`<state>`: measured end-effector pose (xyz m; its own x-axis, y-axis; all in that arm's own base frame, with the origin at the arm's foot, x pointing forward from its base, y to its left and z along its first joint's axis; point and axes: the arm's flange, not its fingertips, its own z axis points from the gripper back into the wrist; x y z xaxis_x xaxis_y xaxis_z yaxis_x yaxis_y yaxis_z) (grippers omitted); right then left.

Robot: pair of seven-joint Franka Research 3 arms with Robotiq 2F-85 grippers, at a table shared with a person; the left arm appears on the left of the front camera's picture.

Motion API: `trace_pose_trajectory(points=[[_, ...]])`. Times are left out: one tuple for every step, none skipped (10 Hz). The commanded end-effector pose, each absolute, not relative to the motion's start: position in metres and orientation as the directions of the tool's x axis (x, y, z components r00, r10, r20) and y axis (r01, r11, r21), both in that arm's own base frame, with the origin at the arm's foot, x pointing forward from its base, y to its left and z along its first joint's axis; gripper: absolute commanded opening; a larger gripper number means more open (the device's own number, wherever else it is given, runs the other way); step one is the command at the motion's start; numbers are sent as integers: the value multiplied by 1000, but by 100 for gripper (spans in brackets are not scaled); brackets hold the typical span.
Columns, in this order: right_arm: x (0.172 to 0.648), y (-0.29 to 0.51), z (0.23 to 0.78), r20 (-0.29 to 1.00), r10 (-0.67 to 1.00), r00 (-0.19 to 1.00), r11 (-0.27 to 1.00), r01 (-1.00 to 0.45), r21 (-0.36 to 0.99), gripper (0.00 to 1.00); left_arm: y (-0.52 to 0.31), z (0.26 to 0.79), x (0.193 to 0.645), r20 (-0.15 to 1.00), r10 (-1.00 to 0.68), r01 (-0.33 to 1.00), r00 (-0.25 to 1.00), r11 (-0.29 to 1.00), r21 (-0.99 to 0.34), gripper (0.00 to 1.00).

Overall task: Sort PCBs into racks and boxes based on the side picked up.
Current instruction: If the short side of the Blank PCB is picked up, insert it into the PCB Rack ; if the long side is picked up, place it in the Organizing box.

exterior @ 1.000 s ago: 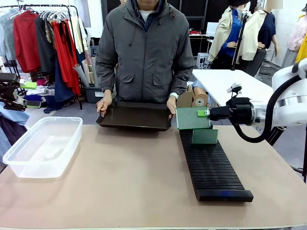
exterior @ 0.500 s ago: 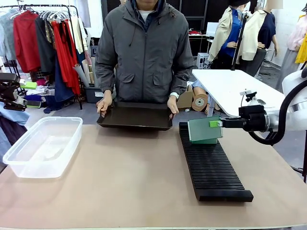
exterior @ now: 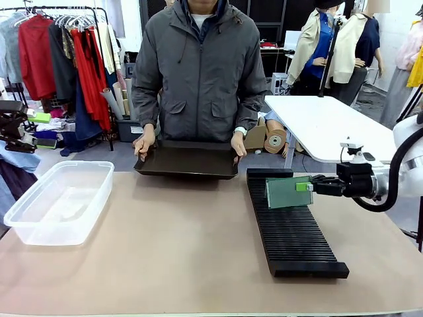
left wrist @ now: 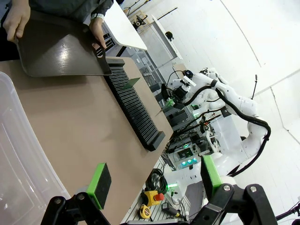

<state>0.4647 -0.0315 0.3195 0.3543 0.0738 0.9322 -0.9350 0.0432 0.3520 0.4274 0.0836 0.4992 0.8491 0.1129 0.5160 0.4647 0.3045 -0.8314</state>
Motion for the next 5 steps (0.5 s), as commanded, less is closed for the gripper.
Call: trace_pose_trajectory(points=[[460, -37, 306, 958, 57, 280, 67, -959, 277, 0, 83, 502, 426, 510, 120, 459, 852, 297, -837, 100], [461, -41, 298, 966, 45, 254, 73, -965, 250, 0, 83, 502, 426, 510, 120, 459, 852, 297, -837, 100], [463, -43, 292, 971, 40, 238, 81, -969, 234, 0, 83, 502, 426, 510, 120, 459, 852, 297, -837, 100], [467, -44, 287, 981, 59, 184, 94, -979, 178, 0, 83, 502, 426, 510, 120, 459, 852, 297, -837, 100], [472, -46, 280, 983, 87, 161, 108, -983, 152, 0, 83, 502, 426, 510, 120, 459, 852, 297, -837, 100]])
